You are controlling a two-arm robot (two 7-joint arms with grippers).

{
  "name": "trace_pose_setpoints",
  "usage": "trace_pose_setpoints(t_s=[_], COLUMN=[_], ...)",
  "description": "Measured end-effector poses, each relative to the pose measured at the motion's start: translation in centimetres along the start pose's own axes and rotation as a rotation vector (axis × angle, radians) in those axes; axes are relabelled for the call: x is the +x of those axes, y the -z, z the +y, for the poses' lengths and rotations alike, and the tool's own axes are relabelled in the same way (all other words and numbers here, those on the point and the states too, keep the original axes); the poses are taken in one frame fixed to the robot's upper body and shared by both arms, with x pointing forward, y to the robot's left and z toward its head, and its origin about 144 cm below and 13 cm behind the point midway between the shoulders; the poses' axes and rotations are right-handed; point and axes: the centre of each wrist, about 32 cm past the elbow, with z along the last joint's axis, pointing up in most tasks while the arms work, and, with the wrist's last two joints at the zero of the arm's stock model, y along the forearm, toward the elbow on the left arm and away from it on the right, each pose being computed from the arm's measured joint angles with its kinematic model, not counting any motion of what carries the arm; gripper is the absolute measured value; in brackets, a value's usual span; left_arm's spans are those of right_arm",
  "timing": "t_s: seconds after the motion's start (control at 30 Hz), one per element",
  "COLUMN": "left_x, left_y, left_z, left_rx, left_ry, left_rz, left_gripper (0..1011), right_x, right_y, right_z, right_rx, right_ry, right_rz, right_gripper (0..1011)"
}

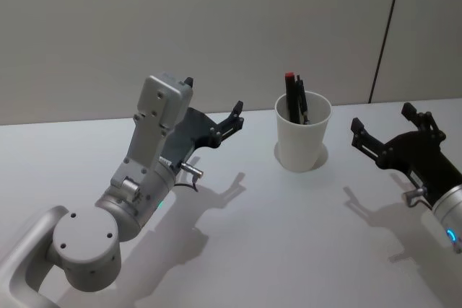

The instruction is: Place the pen into the pen holder.

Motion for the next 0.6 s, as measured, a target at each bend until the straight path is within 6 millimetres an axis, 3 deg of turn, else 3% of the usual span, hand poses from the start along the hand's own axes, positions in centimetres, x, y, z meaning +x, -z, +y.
trace_pose_setpoints(t_s=[0.6], left_x=[0.0], left_y=[-0.02], left_z=[0.0], left_rx=[0.0], left_ry=[0.0], left_rz=[0.0], left_gripper=[1001], right_x=[0.0], right_y=[0.0], right_z=[0.0], right_rx=[0.0], right_ry=[0.0], right_rz=[0.0], right_gripper=[1001])
